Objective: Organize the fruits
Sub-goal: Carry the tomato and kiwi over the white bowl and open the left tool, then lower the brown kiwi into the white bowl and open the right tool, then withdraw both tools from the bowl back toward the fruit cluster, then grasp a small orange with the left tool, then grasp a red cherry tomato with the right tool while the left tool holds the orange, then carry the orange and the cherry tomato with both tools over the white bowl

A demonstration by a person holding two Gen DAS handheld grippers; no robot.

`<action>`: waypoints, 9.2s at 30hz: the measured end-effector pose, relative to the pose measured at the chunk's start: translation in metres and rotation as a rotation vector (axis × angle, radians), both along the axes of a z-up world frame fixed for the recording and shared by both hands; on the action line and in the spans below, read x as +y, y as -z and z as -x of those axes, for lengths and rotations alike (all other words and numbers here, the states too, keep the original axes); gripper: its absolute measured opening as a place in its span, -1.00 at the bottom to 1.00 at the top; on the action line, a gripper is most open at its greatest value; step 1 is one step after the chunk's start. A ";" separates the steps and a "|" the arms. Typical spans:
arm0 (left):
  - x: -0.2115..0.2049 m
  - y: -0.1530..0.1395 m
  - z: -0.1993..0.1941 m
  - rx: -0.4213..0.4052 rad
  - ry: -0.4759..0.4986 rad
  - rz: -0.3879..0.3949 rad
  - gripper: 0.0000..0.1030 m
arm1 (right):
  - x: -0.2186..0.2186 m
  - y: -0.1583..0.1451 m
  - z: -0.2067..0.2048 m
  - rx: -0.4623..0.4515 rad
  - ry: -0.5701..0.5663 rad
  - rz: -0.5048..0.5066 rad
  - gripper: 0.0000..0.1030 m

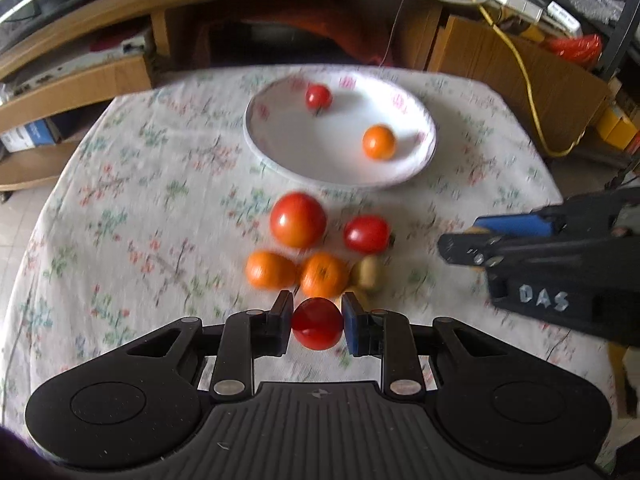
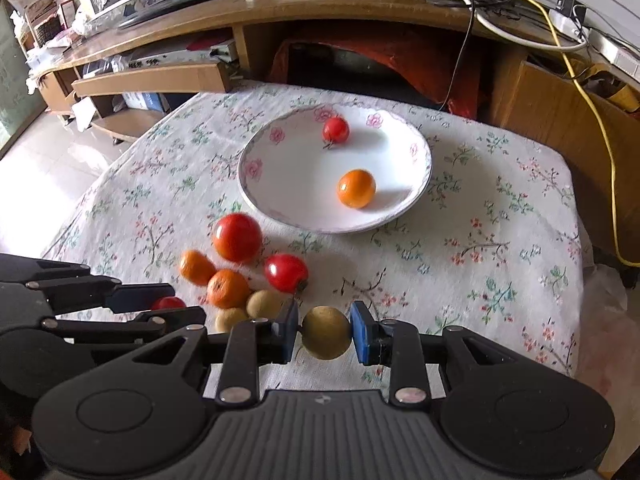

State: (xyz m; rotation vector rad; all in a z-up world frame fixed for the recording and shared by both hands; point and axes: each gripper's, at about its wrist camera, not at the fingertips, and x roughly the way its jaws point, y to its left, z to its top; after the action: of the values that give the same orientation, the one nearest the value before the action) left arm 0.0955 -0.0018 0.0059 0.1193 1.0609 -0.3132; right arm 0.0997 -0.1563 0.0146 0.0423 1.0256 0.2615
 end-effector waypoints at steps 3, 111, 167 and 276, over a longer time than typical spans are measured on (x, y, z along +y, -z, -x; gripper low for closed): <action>-0.007 -0.007 -0.012 -0.021 0.006 0.012 -0.35 | -0.004 -0.004 -0.012 -0.010 0.017 -0.003 -0.41; 0.015 0.008 -0.037 0.040 -0.041 -0.012 0.06 | 0.015 0.015 -0.033 0.063 0.025 -0.057 -0.36; 0.027 0.028 -0.058 0.073 -0.086 0.015 -0.21 | 0.003 0.033 -0.056 0.105 0.091 -0.131 -0.25; 0.002 0.002 -0.011 -0.001 -0.002 -0.033 -0.21 | -0.001 0.008 0.004 0.011 -0.010 0.045 -0.37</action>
State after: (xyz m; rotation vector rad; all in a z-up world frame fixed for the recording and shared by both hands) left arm 0.1062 0.0001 0.0037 0.1485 1.0655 -0.2941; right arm 0.0957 -0.1571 0.0071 -0.0020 1.0422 0.2471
